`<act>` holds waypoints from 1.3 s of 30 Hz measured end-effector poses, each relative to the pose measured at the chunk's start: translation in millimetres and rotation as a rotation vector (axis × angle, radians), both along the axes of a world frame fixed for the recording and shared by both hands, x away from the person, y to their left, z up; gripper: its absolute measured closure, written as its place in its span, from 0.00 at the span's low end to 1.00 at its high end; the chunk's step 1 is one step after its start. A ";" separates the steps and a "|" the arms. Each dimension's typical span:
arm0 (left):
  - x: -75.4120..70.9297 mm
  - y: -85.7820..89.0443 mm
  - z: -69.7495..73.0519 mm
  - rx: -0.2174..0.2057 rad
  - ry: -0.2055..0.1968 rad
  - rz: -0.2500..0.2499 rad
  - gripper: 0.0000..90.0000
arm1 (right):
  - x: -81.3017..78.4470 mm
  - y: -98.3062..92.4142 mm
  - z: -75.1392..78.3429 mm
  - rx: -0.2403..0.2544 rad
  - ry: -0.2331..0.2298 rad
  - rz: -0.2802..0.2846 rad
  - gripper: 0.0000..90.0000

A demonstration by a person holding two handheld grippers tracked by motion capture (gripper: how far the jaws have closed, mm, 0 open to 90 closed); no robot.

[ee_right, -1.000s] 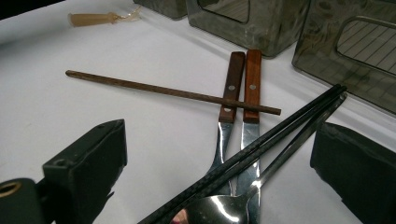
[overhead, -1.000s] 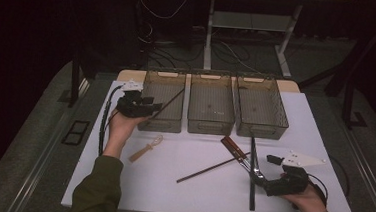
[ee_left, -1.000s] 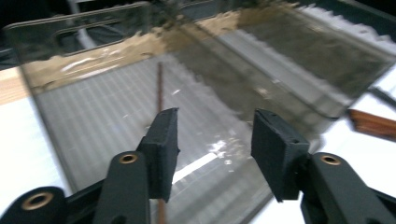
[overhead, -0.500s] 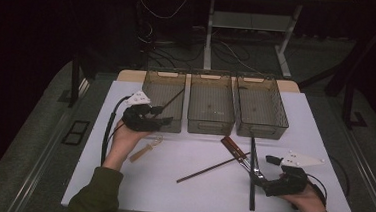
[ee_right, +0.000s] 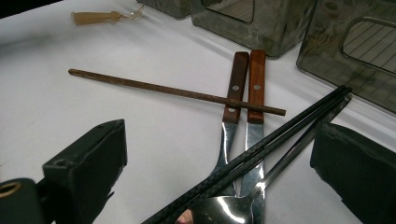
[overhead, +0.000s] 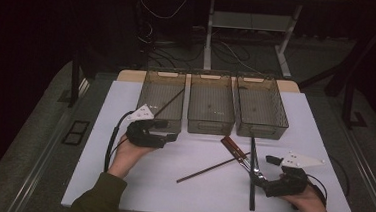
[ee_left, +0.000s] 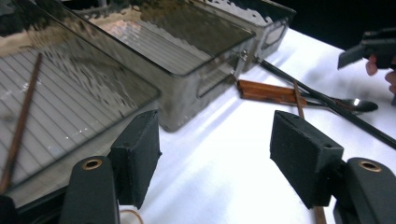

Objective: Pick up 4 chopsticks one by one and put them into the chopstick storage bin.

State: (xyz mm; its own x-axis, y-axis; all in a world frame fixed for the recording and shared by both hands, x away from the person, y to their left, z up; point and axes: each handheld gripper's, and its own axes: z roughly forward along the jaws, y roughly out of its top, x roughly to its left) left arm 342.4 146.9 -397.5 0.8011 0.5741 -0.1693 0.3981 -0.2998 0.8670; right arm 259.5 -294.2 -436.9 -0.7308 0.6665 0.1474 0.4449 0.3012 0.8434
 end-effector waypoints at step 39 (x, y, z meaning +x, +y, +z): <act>-35.1 -71.9 -41.2 0.096 0.087 -0.232 0.76 | 0.8 -0.1 -0.4 -0.003 0.002 -0.002 0.04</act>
